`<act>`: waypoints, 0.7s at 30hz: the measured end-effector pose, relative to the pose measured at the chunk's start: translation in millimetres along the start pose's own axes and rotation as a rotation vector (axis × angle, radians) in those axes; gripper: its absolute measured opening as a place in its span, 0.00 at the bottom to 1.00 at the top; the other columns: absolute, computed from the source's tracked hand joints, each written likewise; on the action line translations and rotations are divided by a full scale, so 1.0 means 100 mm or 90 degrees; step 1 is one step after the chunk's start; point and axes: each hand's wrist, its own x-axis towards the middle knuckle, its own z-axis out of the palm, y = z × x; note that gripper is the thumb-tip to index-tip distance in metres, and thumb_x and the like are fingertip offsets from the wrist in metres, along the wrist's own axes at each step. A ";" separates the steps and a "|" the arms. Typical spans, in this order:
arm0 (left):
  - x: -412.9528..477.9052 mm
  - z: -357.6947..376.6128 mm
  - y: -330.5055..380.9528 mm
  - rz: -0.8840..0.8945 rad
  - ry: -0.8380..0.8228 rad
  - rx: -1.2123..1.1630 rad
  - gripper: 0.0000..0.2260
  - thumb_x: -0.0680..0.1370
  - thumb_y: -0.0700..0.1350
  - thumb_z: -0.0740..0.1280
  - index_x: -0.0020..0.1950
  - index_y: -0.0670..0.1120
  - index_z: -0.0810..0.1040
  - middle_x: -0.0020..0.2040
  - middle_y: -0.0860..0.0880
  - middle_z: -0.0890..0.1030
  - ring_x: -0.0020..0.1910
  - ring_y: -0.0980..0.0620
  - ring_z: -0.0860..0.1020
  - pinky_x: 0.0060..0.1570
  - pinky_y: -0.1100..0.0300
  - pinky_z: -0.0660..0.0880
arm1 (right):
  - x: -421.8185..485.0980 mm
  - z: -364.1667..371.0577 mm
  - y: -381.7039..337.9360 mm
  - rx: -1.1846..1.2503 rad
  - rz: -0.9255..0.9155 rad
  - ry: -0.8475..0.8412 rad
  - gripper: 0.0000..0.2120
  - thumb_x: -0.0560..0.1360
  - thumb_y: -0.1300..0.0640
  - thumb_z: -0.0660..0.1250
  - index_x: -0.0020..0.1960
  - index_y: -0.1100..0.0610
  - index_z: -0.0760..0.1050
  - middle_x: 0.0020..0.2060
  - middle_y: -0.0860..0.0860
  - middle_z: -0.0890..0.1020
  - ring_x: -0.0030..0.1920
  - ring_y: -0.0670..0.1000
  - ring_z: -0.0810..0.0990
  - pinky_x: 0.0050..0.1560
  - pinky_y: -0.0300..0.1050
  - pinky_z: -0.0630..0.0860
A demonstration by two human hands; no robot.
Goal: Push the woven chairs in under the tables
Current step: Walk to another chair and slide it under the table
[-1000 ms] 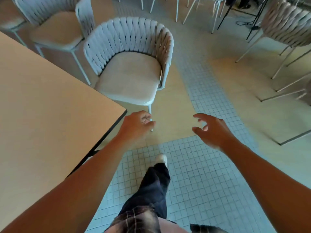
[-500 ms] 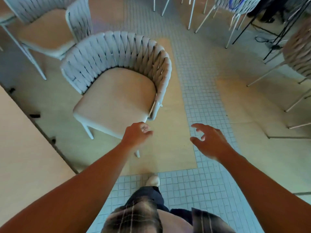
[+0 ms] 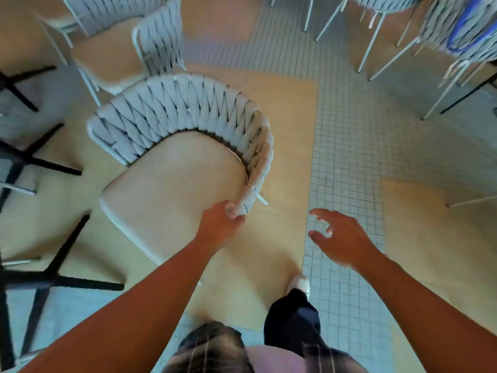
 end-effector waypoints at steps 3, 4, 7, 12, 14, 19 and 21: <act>0.20 0.10 0.39 -0.038 0.037 -0.019 0.16 0.75 0.50 0.69 0.60 0.46 0.78 0.54 0.47 0.82 0.55 0.46 0.80 0.55 0.54 0.77 | 0.40 -0.33 0.18 -0.028 -0.050 -0.044 0.23 0.77 0.42 0.65 0.71 0.38 0.66 0.64 0.42 0.76 0.58 0.46 0.76 0.63 0.52 0.73; 0.26 0.13 0.50 -0.048 0.049 -0.024 0.17 0.75 0.50 0.69 0.62 0.45 0.77 0.55 0.46 0.82 0.55 0.45 0.79 0.55 0.54 0.76 | 0.52 -0.45 0.22 -0.030 -0.066 -0.053 0.23 0.77 0.43 0.65 0.71 0.38 0.66 0.64 0.43 0.76 0.57 0.46 0.76 0.63 0.51 0.73; 0.46 0.20 0.82 -0.087 0.087 -0.058 0.22 0.74 0.51 0.70 0.65 0.45 0.73 0.57 0.45 0.80 0.53 0.43 0.80 0.54 0.50 0.78 | 0.91 -0.78 0.31 -0.038 -0.112 -0.082 0.23 0.77 0.43 0.66 0.71 0.39 0.67 0.64 0.44 0.76 0.59 0.47 0.76 0.63 0.53 0.73; 0.93 0.34 1.18 -0.153 0.083 -0.119 0.29 0.72 0.54 0.72 0.70 0.49 0.68 0.57 0.44 0.80 0.53 0.40 0.80 0.53 0.45 0.78 | 1.66 -1.19 0.28 -0.067 -0.178 -0.120 0.23 0.77 0.45 0.67 0.71 0.39 0.67 0.65 0.45 0.75 0.62 0.48 0.75 0.64 0.53 0.73; 1.16 0.40 1.29 -0.166 0.088 -0.165 0.32 0.72 0.54 0.73 0.71 0.49 0.66 0.60 0.43 0.79 0.57 0.39 0.79 0.56 0.46 0.77 | 2.01 -1.33 0.21 -0.081 -0.207 -0.123 0.23 0.77 0.45 0.67 0.71 0.40 0.67 0.65 0.45 0.76 0.62 0.48 0.75 0.65 0.53 0.73; 1.80 0.48 1.46 -0.210 0.091 -0.185 0.38 0.72 0.57 0.73 0.76 0.48 0.60 0.69 0.44 0.72 0.67 0.44 0.71 0.63 0.51 0.70 | 2.88 -1.51 -0.08 -0.131 -0.281 -0.160 0.25 0.77 0.45 0.65 0.73 0.42 0.66 0.67 0.46 0.74 0.63 0.50 0.75 0.63 0.55 0.74; 2.04 0.49 1.47 -0.226 0.092 -0.185 0.38 0.71 0.58 0.73 0.75 0.48 0.61 0.70 0.46 0.72 0.67 0.43 0.71 0.63 0.49 0.70 | 3.16 -1.55 -0.20 -0.153 -0.312 -0.181 0.25 0.77 0.45 0.65 0.73 0.43 0.66 0.67 0.47 0.74 0.63 0.51 0.76 0.62 0.54 0.75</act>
